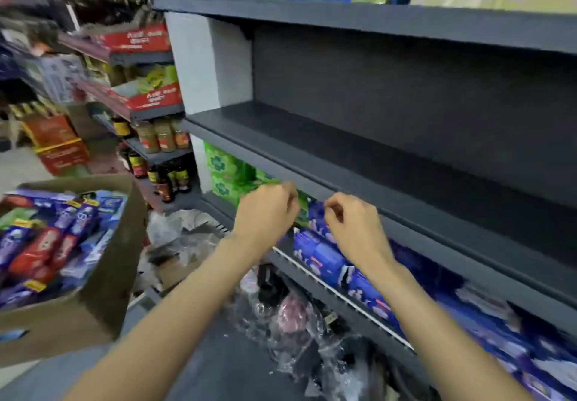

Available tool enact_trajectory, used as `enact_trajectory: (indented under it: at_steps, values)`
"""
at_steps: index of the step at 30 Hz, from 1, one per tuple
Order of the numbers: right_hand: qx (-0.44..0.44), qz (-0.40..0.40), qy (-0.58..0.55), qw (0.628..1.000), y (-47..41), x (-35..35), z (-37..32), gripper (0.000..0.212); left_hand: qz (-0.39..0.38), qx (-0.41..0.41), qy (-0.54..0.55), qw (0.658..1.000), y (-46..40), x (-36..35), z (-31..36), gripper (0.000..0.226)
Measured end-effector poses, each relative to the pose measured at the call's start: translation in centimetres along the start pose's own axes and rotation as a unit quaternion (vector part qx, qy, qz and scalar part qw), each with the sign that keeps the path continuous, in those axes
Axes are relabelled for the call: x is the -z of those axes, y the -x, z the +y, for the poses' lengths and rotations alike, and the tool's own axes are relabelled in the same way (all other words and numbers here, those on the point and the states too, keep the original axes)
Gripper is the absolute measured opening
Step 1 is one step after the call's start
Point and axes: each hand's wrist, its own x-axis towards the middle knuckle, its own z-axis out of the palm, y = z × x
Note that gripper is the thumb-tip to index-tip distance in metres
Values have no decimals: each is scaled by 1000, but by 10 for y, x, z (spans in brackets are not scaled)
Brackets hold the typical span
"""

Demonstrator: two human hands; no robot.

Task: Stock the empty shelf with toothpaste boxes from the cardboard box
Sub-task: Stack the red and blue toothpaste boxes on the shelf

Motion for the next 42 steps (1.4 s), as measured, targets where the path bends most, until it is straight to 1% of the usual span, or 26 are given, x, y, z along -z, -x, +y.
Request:
enact_trajectory:
  at_steps: [4,9,11,13,15,17,20,23,26,29,31,34,37,39,40,42]
  values:
    - [5,-52,-14,999,-19,-85,-74,17,-12,51,-16,999,12,17,-115,23]
    - [16,-134,-24,991,-41,-186,-145,19,-41,116,-44,991,12,18,-237,22]
    - [22,-162,-32,986,-52,-229,-168,20,-59,133,-57,988,9,15,-280,23]
    - [24,-191,-42,980,-65,-269,-189,20,-84,151,-66,983,5,11,-323,28]
    - [20,-217,-53,975,-79,-308,-211,27,-114,173,-87,974,1,7,-368,30]
    - [12,-249,-67,966,-90,-338,-231,35,-136,195,-100,966,0,7,-408,31]
    - [-5,-272,-101,957,-102,-380,-263,38,-144,202,-118,962,-4,13,-461,37]
    - [-25,-296,-130,946,-108,-416,-293,45,-155,222,-87,959,-5,21,-500,35]
    - [-19,-295,-147,944,-118,-447,-324,49,-166,239,-38,956,-7,26,-540,29]
    - [-37,-284,-142,947,-130,-477,-356,50,-133,217,14,967,-18,32,-581,24]
    - [-67,-279,-113,951,-136,-499,-373,53,-139,192,13,971,-25,36,-608,26]
    - [-132,-274,-59,951,-141,-523,-395,68,-174,156,-21,972,-33,40,-654,33]
    - [-179,-289,11,940,-145,-532,-405,82,-215,106,-99,966,-38,41,-696,53]
    - [-198,-295,31,934,-147,-537,-405,82,-253,84,-116,957,-42,39,-714,66]
    - [-202,-290,31,935,-147,-540,-404,83,-269,72,-125,952,-43,37,-719,69]
    - [-212,-278,30,936,-146,-545,-403,83,-287,54,-142,946,-47,34,-725,68]
